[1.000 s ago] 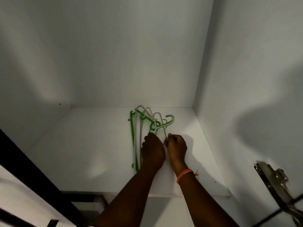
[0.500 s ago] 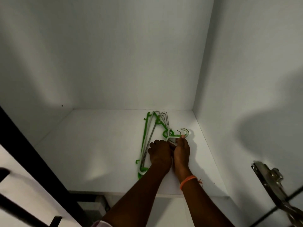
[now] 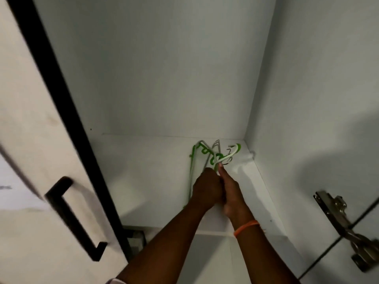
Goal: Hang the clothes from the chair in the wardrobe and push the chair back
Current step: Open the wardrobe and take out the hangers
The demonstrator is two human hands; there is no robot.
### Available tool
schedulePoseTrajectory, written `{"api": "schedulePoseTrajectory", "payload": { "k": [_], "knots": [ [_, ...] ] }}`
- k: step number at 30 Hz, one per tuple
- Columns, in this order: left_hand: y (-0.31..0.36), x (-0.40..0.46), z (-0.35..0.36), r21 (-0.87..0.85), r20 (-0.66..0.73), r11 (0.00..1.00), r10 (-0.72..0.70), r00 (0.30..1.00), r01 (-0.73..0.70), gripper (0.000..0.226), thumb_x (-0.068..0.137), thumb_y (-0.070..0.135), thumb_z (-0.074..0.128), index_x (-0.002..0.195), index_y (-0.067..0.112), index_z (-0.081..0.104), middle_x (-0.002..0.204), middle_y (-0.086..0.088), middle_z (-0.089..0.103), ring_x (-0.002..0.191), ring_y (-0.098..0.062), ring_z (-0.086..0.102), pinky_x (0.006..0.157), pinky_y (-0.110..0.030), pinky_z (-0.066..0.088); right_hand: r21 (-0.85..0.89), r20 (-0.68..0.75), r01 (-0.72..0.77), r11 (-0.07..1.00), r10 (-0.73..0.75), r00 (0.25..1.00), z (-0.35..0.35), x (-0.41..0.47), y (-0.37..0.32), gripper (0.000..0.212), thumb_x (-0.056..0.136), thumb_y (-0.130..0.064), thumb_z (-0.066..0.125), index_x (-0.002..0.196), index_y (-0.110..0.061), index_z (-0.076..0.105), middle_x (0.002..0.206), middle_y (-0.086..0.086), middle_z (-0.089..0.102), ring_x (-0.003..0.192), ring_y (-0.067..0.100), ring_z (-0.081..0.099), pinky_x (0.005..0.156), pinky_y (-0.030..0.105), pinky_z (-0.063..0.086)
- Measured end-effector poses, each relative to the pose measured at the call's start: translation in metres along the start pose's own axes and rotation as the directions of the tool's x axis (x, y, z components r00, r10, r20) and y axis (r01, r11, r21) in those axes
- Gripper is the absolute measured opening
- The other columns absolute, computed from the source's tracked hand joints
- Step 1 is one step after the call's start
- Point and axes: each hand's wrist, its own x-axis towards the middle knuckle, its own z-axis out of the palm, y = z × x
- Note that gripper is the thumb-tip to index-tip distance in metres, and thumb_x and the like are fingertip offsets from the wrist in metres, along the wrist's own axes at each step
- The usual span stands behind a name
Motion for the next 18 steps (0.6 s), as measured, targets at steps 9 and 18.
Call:
{"api": "schedulePoseTrajectory", "payload": {
  "k": [9, 18],
  "knots": [
    [-0.014, -0.074, -0.039, -0.333, 0.045, 0.943, 0.034, 0.998, -0.017, 0.035, 0.099, 0.016, 0.049, 0.132, 0.004, 0.050, 0.115, -0.018, 0.065, 0.100, -0.029, 0.065, 0.073, -0.027, 0.048, 0.138, 0.155, -0.061, 0.989, 0.039, 0.987, 0.027, -0.062, -0.015, 0.013, 0.090, -0.008, 0.064, 0.100, 0.001, 0.066, 0.093, 0.018, 0.072, 0.091, 0.027, 0.068, 0.089, 0.039, 0.053],
    [-0.049, -0.178, -0.069, -0.533, 0.130, 0.838, -0.057, 0.990, 0.118, 0.014, 0.100, 0.021, 0.053, 0.100, 0.014, 0.065, 0.089, -0.011, 0.069, 0.068, -0.022, 0.070, 0.061, -0.035, 0.061, -0.008, 0.213, 0.047, 0.999, -0.044, 0.976, 0.036, -0.159, 0.034, 0.016, 0.097, -0.012, 0.057, 0.094, 0.000, 0.067, 0.094, 0.017, 0.075, 0.091, 0.028, 0.072, 0.081, 0.038, 0.054]
  ]
}}
